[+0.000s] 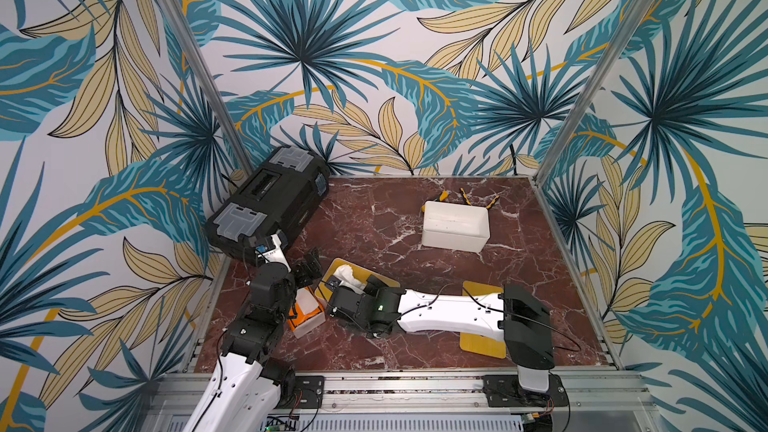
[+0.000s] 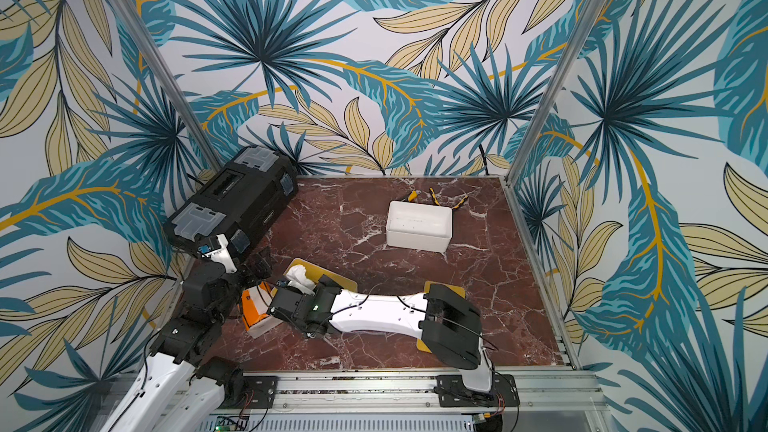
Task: Put the tissue paper into the tissue box
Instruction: Move the tissue box to the center of the board.
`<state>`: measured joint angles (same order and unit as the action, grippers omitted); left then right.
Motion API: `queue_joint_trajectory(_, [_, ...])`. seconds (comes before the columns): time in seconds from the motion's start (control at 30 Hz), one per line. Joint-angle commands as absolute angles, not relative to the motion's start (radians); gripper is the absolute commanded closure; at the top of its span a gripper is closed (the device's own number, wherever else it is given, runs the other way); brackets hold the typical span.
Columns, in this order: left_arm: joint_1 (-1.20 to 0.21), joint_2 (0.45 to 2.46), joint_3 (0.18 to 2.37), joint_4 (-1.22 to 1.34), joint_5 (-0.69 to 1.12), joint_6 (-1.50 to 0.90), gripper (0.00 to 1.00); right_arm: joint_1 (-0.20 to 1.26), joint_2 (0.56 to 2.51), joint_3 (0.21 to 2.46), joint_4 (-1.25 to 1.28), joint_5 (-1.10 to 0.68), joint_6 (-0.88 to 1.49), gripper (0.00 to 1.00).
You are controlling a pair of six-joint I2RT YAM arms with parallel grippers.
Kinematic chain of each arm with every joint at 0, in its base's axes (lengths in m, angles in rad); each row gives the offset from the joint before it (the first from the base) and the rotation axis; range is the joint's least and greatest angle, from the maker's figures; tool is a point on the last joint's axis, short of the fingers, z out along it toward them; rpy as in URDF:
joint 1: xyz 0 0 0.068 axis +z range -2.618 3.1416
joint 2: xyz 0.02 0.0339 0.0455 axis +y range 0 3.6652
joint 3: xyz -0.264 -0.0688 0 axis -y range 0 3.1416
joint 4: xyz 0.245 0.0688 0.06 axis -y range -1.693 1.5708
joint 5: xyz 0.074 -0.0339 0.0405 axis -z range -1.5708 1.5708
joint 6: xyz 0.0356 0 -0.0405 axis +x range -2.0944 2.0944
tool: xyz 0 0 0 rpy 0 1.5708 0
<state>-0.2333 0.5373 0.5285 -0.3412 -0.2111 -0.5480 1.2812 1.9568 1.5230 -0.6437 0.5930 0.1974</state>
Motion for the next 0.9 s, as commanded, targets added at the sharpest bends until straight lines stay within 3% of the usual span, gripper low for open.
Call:
queue_joint_trajectory(0.0, [-0.225, 0.500, 0.560, -0.375, -0.261, -0.536, 0.00, 1.252, 1.990, 1.527, -0.693, 0.747, 0.146, 0.01])
queue_joint_trajectory(0.3, [-0.225, 0.505, 0.549, -0.377, -0.248, -0.540, 0.00, 1.046, 2.057, 1.554, -0.510, 0.691, -0.083, 0.01])
queue_joint_trajectory(0.6, [-0.225, 0.510, 0.543, -0.372, -0.223, -0.546, 0.00, 0.867, 2.260, 1.905, -0.540, 0.578, -0.149, 0.01])
queue_joint_trajectory(0.87, [-0.225, 0.533, 0.548, -0.362, -0.171, -0.541, 0.00, 0.825, 2.366, 2.147, -0.638, 0.506, -0.088, 0.01])
